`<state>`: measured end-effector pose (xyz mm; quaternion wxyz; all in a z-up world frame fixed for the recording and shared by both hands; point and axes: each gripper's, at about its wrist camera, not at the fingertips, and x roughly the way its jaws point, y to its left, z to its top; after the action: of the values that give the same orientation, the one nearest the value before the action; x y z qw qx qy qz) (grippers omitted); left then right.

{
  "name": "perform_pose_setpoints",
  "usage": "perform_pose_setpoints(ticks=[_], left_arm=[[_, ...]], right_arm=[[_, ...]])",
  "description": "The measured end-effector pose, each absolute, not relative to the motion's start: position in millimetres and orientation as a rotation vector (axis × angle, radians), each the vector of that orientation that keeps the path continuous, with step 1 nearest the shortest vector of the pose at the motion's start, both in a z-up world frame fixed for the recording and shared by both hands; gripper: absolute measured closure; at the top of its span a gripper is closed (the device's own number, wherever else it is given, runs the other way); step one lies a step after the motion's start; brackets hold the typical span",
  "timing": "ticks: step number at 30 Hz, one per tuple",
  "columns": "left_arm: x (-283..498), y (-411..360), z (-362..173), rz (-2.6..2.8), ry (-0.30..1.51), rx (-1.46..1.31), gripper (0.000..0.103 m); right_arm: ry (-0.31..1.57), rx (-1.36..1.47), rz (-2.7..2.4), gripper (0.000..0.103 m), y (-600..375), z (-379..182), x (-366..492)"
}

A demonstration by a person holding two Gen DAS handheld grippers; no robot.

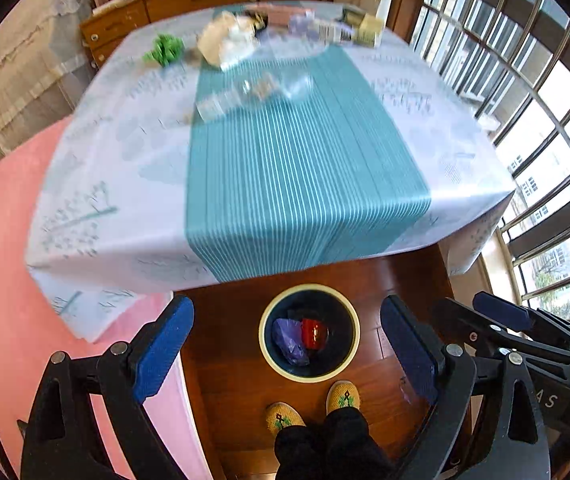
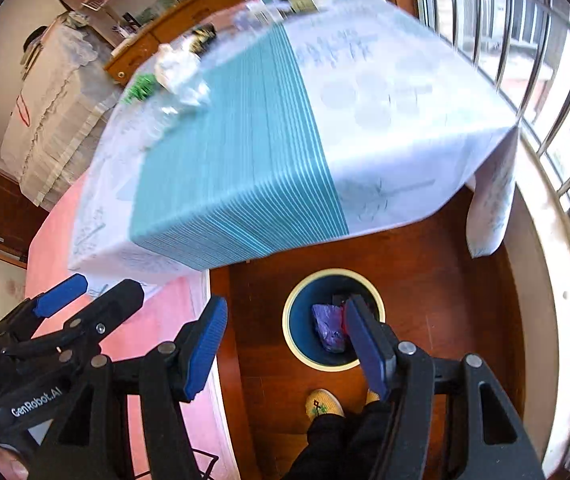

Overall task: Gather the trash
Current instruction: 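Raise both tools back toward the table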

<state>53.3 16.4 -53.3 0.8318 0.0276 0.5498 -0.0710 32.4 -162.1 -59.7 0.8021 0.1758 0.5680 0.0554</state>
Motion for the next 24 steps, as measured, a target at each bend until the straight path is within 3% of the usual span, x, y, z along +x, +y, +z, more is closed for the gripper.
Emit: perform_pose_setpoints(ticks=[11,18,24], left_arm=[[55.1,57.1,52.8,-0.159,1.063,-0.065,0.009],[57.0,85.5,86.0,-0.112,0.978,-0.067,0.009],[64.9,104.3,79.7,-0.070,0.982,-0.062,0.009]], right_arm=[[1.004,0.207,0.175,0.041,-134.9,65.3,36.3],[0.927,0.105,0.194,0.041,-114.5,90.7,52.9],[0.895,-0.005,0.219,0.041,-93.3,87.1,76.0]])
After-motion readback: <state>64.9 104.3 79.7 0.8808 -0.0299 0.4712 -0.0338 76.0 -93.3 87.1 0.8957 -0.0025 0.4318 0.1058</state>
